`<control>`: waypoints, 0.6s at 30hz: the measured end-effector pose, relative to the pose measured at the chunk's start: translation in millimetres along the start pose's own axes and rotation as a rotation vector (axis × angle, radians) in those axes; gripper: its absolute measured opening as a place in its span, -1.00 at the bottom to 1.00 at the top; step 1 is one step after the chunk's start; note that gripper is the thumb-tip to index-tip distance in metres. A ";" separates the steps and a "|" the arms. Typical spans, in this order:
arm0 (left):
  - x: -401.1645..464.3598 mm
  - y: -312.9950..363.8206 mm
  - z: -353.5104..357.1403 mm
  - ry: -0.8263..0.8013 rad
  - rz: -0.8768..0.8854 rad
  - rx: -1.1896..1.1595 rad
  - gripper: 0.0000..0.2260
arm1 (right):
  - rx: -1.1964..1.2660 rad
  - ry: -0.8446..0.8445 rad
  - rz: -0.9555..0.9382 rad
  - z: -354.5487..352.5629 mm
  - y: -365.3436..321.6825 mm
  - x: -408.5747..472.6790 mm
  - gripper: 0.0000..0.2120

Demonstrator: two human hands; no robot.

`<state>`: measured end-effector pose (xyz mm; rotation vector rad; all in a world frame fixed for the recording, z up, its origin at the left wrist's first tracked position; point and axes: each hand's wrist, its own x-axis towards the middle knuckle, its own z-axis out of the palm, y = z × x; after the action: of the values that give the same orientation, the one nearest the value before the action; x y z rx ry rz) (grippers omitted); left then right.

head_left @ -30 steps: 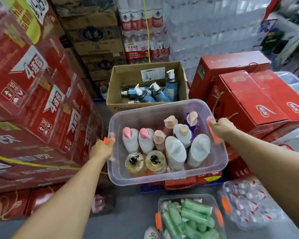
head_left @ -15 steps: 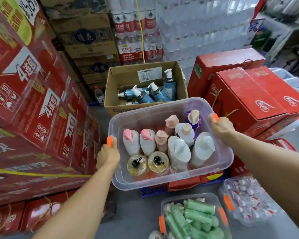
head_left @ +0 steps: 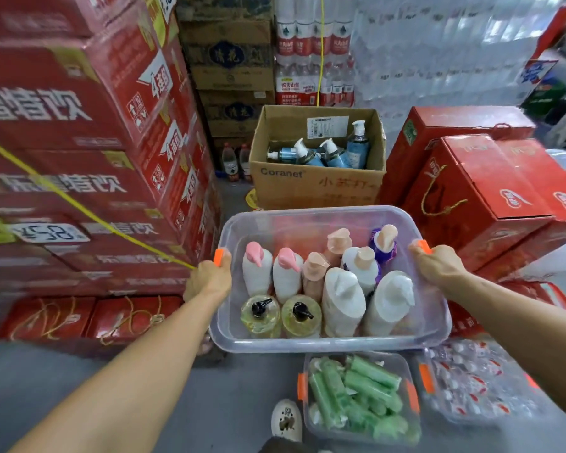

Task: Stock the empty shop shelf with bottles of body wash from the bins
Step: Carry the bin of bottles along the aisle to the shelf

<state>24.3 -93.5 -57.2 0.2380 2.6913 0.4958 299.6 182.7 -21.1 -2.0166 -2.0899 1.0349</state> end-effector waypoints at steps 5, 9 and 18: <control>-65.5 -68.7 -19.7 0.061 -0.097 -0.053 -0.34 | -0.076 -0.058 -0.098 16.6 4.9 -51.3 -0.48; -118.6 -137.4 -21.8 0.097 -0.247 -0.135 -0.38 | -0.150 -0.140 -0.215 41.2 -3.0 -87.7 -0.47; -191.2 -294.0 -57.3 0.166 -0.557 -0.233 -0.40 | -0.343 -0.374 -0.476 144.0 -64.4 -190.1 -0.56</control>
<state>147.2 -426.9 -51.4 -0.6245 2.6566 0.6595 202.1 -44.3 -24.8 -1.3708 -2.9175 1.0775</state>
